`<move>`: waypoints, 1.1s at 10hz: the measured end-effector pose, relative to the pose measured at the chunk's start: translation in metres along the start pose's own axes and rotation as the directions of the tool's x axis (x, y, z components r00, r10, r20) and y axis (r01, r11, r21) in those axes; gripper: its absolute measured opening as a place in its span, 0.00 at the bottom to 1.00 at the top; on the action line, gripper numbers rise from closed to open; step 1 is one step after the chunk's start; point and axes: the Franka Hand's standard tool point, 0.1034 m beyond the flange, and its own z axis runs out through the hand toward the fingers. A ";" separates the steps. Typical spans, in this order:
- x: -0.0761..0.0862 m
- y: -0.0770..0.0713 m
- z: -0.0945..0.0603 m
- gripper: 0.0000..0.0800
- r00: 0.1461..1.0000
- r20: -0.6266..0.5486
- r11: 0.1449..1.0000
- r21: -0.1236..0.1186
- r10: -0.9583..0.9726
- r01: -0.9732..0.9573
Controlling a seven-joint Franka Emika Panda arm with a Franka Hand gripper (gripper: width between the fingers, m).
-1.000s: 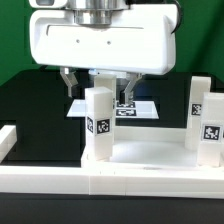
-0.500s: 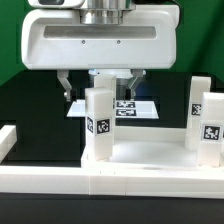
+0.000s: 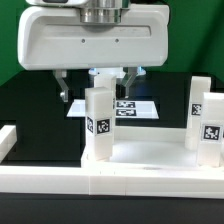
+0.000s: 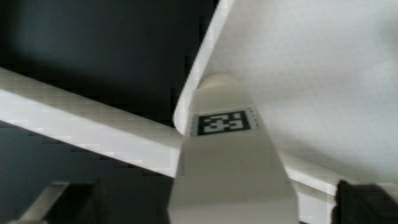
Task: Assemble desk
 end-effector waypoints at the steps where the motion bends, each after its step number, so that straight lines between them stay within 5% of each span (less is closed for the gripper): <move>1: 0.000 0.000 0.000 0.64 1.000 0.000 1.000 0.000 0.006 -0.006; 2: 0.000 0.000 0.000 0.45 1.000 0.001 1.000 0.000 0.029 -0.029; 3: 0.000 0.000 0.000 0.36 1.000 0.000 1.000 0.000 0.028 -0.028; 8: 0.001 0.002 0.001 0.36 0.903 0.000 0.902 0.014 0.431 -0.430; 11: -0.002 0.004 0.002 0.36 0.699 0.017 0.698 0.037 0.715 -0.715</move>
Offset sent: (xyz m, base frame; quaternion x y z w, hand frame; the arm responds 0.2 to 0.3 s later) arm 0.0000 0.0000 0.0000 0.0000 0.0000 0.0000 1.0000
